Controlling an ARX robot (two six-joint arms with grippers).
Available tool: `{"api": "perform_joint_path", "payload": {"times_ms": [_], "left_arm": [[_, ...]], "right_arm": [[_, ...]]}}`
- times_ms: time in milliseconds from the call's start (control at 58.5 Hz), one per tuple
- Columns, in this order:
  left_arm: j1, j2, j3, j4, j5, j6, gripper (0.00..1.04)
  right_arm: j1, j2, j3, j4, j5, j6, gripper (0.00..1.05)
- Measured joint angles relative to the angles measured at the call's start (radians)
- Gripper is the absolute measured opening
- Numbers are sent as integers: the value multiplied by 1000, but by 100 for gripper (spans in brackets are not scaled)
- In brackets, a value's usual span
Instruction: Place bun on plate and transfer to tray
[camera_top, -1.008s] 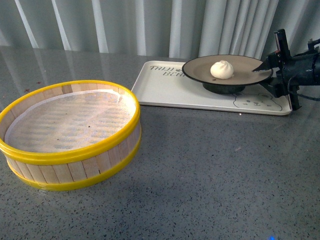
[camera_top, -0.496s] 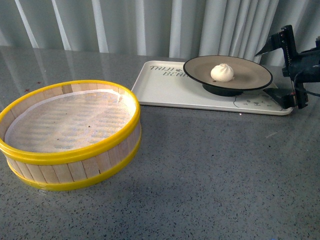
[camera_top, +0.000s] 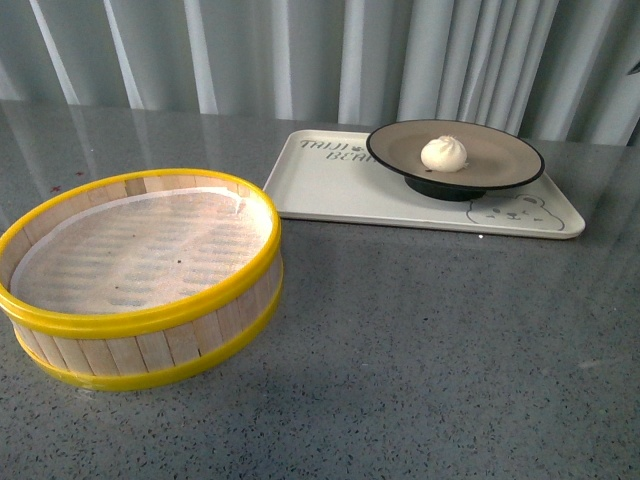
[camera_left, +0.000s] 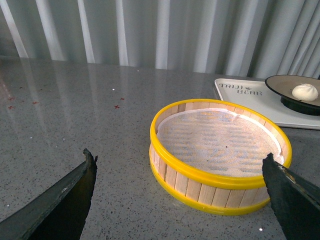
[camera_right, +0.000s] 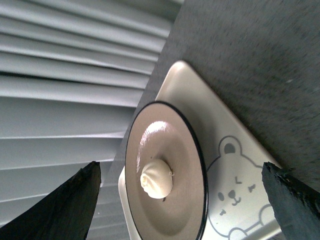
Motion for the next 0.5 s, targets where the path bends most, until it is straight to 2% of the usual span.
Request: {"api": "perform_joint_path", "payload": {"times_ms": [120, 205, 239, 342, 496], "left_arm": [[0, 0, 0, 0, 0, 0, 98], [0, 0, 0, 0, 0, 0, 98], [0, 0, 0, 0, 0, 0, 98], [0, 0, 0, 0, 0, 0, 98], [0, 0, 0, 0, 0, 0, 98]], "right_arm": [[-49, -138, -102, 16, 75, -57, 96], [-93, -283, -211, 96, 207, -196, 96], [-105, -322, -240, 121, 227, -238, 96], [-141, -443, -336, 196, 262, -407, 96], [-202, -595, -488, 280, 238, -611, 96]]}}
